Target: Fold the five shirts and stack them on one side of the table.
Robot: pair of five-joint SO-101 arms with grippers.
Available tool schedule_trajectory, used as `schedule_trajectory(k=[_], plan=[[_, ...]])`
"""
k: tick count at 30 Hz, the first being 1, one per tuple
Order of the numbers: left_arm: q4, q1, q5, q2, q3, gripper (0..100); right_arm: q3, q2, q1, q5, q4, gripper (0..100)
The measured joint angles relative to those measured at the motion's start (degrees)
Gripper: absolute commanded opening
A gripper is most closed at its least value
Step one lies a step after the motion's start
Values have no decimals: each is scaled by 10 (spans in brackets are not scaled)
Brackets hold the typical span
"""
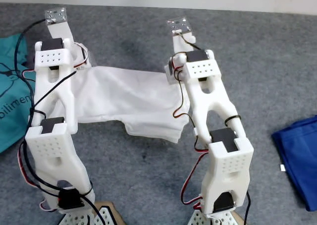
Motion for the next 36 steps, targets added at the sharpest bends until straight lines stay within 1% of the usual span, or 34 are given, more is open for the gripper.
schedule_trajectory(k=[4,10,13,14,17,19,25,32,36], plan=[[-2,0,0,0,2,252,0,0,0,0,0,80],[-50,0,0,0,27,252,0,0,0,0,0,80],[-62,0,0,1,34,250,0,0,0,0,0,80],[-65,0,0,3,34,240,0,0,0,0,0,80],[-69,-4,0,23,34,160,0,0,0,0,0,80],[-69,-5,1,40,31,127,0,0,0,0,0,80],[-69,-8,1,68,0,123,0,0,0,0,0,80],[-69,-9,1,69,-5,116,0,0,0,0,0,80],[-69,-19,0,69,-20,11,0,0,0,0,0,80]])
